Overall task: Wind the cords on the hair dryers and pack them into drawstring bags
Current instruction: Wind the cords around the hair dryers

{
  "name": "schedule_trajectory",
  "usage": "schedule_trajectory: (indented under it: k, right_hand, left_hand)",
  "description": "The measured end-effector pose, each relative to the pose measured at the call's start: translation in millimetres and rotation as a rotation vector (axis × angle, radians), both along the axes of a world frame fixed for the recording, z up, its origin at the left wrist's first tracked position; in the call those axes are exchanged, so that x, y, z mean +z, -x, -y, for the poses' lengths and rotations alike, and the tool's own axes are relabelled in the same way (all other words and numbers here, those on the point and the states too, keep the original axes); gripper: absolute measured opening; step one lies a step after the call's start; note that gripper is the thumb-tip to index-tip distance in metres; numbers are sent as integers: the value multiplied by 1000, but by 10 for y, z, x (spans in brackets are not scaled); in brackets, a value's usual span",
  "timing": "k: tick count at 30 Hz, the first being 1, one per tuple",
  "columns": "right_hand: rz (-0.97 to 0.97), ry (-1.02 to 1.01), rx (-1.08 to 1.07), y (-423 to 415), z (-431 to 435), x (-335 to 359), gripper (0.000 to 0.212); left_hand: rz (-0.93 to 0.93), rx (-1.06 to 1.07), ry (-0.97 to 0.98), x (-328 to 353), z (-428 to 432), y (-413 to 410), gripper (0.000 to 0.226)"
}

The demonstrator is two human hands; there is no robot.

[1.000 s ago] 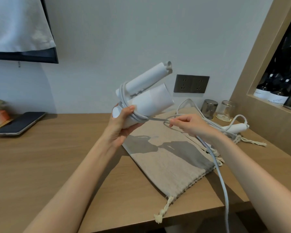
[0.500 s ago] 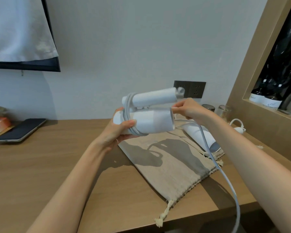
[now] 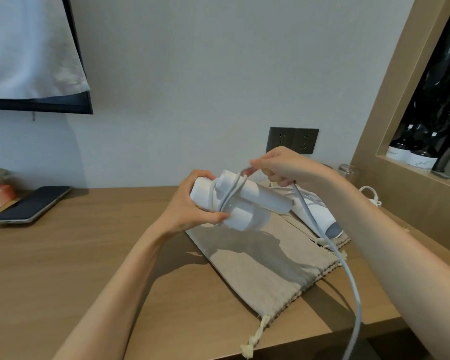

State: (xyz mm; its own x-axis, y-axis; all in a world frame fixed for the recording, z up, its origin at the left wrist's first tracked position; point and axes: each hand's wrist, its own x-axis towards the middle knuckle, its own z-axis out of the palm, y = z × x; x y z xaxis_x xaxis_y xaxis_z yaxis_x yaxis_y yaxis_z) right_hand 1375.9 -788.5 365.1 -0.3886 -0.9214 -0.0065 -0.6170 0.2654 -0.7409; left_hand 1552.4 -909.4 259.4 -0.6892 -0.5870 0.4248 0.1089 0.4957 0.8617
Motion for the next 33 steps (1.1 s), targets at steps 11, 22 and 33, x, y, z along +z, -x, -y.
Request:
schedule_trajectory:
  k: [11,22,33]
  right_hand:
    - [-273,34,-79,-211,157,-105,35]
    - [-279,112,-49,-159,187,-370,33]
    - [-365,241,-95,-162,199,-455,35]
  left_hand:
    - [-19,99,-59,-74,76,13,70]
    - [18,217,113,-209,53,160,67]
    - [-12,262,-4,-175,49,139,63]
